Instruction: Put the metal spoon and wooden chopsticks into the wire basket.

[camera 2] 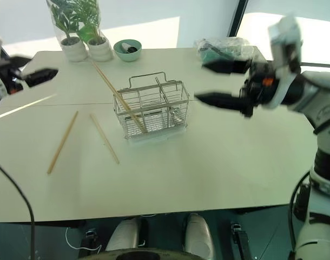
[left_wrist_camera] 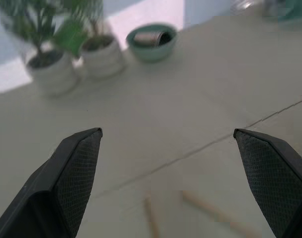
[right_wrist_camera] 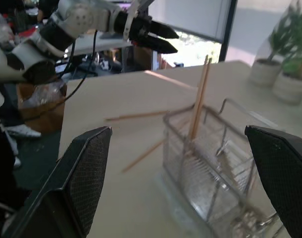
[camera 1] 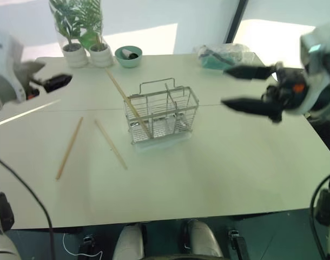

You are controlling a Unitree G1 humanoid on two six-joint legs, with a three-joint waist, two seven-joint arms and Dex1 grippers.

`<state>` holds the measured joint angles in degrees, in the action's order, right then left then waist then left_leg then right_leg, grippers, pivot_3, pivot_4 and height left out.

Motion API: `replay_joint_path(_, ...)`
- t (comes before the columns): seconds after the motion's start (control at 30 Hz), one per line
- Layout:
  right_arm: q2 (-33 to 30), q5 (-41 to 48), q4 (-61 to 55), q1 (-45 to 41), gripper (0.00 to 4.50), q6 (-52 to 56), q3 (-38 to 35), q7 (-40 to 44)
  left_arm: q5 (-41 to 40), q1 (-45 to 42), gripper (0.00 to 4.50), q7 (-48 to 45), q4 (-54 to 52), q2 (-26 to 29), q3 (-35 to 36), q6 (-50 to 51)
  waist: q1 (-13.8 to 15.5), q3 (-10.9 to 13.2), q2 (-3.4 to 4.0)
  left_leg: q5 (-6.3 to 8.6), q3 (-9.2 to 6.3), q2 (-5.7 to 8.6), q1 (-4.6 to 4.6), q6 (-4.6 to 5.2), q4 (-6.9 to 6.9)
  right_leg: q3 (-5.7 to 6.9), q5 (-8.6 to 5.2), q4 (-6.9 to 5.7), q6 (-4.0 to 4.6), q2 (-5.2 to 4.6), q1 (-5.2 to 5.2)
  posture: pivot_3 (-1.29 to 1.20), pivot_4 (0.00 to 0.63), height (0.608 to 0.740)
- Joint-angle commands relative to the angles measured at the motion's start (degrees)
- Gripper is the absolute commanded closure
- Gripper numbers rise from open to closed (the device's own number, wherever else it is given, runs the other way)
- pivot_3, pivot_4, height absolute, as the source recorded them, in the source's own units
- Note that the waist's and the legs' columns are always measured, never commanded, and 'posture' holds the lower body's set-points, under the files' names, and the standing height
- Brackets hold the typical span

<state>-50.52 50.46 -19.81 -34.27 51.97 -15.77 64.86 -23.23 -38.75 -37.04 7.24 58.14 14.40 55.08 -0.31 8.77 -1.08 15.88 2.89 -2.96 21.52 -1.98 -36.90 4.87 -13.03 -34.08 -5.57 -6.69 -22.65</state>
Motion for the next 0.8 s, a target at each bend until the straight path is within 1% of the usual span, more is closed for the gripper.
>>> replay_joint_path(0.03, -0.81, 1.75, -5.1, 2.45, 0.04, -1.51, -0.93, -0.39, 4.2, -3.7, 0.0, 2.94, 6.63, -0.44, -3.7, 1.64, 0.14, 0.0, -0.1, 0.0, 0.0, 0.0, 0.01, 0.0, -0.05, 0.0, 0.0, 0.0, 0.01, 0.0, 0.0, 0.0, 0.15, 0.717)
replay_joint_path(0.1, -0.38, 1.89, -5.85, 3.24, 0.04, -1.89, -0.65, -1.4, 7.38, -5.99, 0.0, 3.22, 12.38, -1.39, -7.77, 0.02, 0.44, -0.02, -0.17, 0.0, 0.02, 0.0, 0.02, 0.0, -0.09, 0.0, 0.02, 0.01, 0.04, -0.01, 0.0, 0.0, 0.15, 0.717)
replay_joint_path(0.27, 0.6, 3.09, -6.65, 2.63, 0.04, -1.98, -0.01, -4.36, 14.41, -15.79, 0.0, 2.93, 31.04, -6.23, -15.52, -3.06, 1.15, -0.1, -0.38, 0.0, 0.06, 0.01, 0.19, 0.0, -0.07, 0.01, 0.09, 0.03, 0.16, -0.01, -0.15, 0.0, 0.15, 0.717)
replay_joint_path(0.37, 0.7, 4.72, -7.74, 2.98, 0.04, -1.65, -0.37, -6.07, 17.93, -20.67, 0.0, 1.59, 41.58, -9.26, -18.73, -6.54, 1.12, -0.17, -0.49, 0.0, 0.06, 0.03, 0.56, 0.0, -0.14, 0.02, 0.2, -0.02, -0.01, -0.01, -0.44, 0.0, 0.15, 0.717)
replay_joint_path(0.43, 0.65, 5.92, -8.48, 3.36, 0.04, -1.32, -0.65, -7.19, 19.75, -22.81, 0.0, 0.45, 46.58, -10.79, -20.0, -8.85, 1.09, -0.18, -0.53, 0.0, 0.06, 0.03, 0.74, 0.01, -0.18, 0.03, 0.22, -0.07, -0.02, 0.0, -0.57, 0.0, 0.15, 0.717)
replay_joint_path(0.57, 0.24, 7.92, -10.34, 4.96, 0.04, -1.05, -1.12, -9.33, 21.97, -25.54, 0.0, -0.51, 53.76, -13.46, -20.67, -12.53, 1.05, -0.2, -0.61, 0.0, 0.06, 0.03, 0.8, 0.01, -0.18, 0.06, 0.22, -0.07, -0.03, 0.0, -0.59, 0.0, 0.15, 0.717)
replay_joint_path(0.67, -0.15, 9.52, -11.39, 6.02, 0.04, -0.85, -1.6, -10.76, 23.5, -26.07, 0.0, -1.68, 56.66, -14.8, -21.03, -14.19, 1.05, -0.2, -0.63, 0.0, 0.06, 0.03, 0.8, 0.02, -0.18, 0.06, 0.22, -0.05, -0.03, -0.01, -0.6, 0.0, 0.15, 0.717)
replay_joint_path(0.8, -0.54, 10.77, -11.7, 6.5, 0.04, -0.93, -1.84, -12.4, 24.48, -26.4, 0.0, -2.8, 58.96, -15.62, -20.7, -13.74, 1.05, -0.2, -0.65, 0.0, 0.03, 0.02, 0.79, 0.02, -0.2, 0.06, 0.21, -0.04, -0.02, -0.02, -0.63, 0.0, 0.15, 0.717)
